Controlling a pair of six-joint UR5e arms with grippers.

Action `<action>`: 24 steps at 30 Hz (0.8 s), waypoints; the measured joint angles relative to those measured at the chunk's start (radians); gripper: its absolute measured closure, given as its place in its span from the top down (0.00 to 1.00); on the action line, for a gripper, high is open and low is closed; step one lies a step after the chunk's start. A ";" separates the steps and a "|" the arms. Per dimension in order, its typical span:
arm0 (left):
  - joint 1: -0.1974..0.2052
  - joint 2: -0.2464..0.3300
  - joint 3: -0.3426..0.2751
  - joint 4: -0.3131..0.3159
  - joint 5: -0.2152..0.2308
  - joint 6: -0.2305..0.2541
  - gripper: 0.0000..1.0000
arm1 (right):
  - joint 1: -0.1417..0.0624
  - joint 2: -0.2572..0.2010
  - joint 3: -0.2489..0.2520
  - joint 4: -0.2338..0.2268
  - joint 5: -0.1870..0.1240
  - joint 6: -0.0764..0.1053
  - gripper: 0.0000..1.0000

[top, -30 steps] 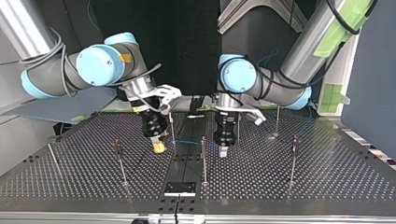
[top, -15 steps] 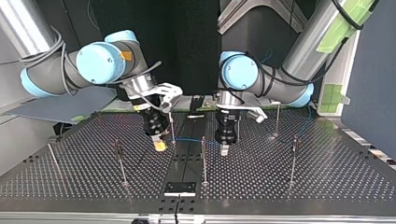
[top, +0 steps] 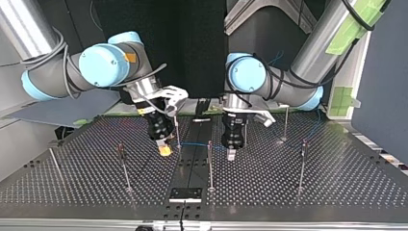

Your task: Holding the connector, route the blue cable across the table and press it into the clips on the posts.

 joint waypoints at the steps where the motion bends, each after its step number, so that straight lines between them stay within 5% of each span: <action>1: 0.000 0.000 0.000 0.000 0.000 0.000 0.00 | 0.000 0.000 0.000 0.000 0.000 0.000 0.00; 24: 0.000 0.000 0.000 0.000 0.000 0.000 0.07 | 0.000 0.000 0.000 0.000 0.000 0.000 0.00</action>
